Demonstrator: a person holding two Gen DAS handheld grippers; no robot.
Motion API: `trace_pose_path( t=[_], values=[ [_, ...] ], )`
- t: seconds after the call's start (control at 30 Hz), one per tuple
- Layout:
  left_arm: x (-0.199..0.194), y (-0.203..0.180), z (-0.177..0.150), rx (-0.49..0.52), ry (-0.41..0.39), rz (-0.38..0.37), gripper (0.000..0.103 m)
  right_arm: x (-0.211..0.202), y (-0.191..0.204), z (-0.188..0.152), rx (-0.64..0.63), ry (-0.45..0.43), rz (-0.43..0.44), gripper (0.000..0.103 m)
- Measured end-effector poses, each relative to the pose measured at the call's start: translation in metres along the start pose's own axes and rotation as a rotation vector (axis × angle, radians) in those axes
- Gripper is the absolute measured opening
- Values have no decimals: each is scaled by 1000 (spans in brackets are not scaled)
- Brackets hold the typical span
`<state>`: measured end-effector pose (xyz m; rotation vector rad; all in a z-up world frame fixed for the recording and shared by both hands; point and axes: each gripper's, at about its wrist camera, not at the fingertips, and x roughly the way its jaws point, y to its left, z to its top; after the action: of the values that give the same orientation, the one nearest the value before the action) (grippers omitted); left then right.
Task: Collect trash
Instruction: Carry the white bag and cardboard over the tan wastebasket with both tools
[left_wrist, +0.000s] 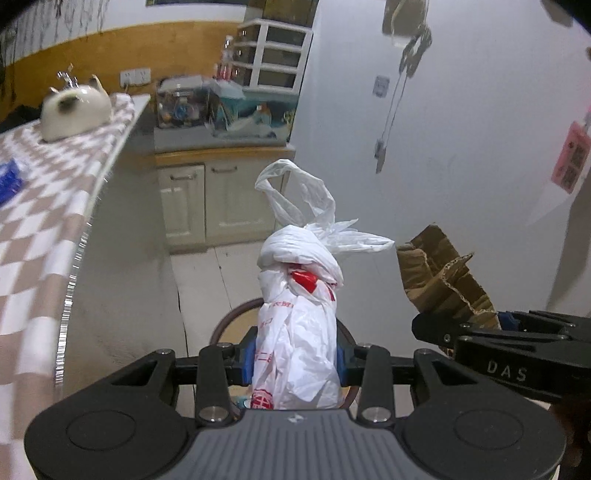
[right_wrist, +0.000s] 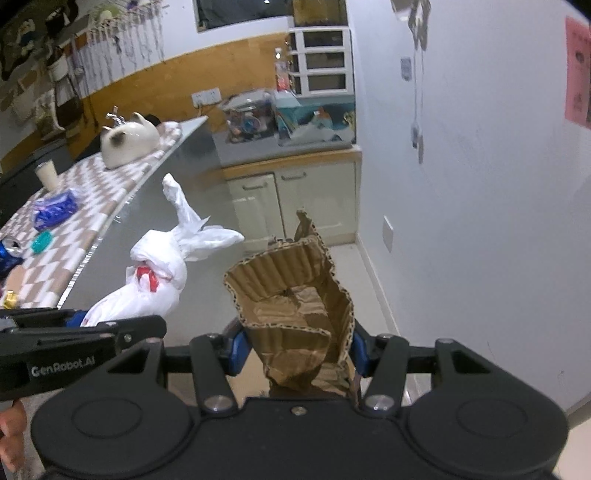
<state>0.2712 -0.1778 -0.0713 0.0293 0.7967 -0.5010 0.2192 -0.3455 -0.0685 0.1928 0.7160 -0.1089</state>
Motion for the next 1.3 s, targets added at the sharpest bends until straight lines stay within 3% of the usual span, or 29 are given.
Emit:
trace_pose_path(
  t=[0.6, 0.83, 0.93, 1.17, 1.3],
  values=[
    [152, 34, 13, -157, 339, -15, 40, 120, -28, -5, 90, 232, -35, 54],
    [191, 54, 5, -225, 434, -15, 40, 160, -29, -10, 99, 325, -43, 55],
    [202, 63, 4, -265, 453, -11, 40, 176, -28, -10, 114, 354, -29, 55],
    [206, 61, 3, -217, 441, 40, 40, 205, -20, -16, 146, 399, -12, 60],
    [205, 58, 0, -205, 449, 38, 41, 212, -27, -19, 183, 401, -22, 69]
  ],
)
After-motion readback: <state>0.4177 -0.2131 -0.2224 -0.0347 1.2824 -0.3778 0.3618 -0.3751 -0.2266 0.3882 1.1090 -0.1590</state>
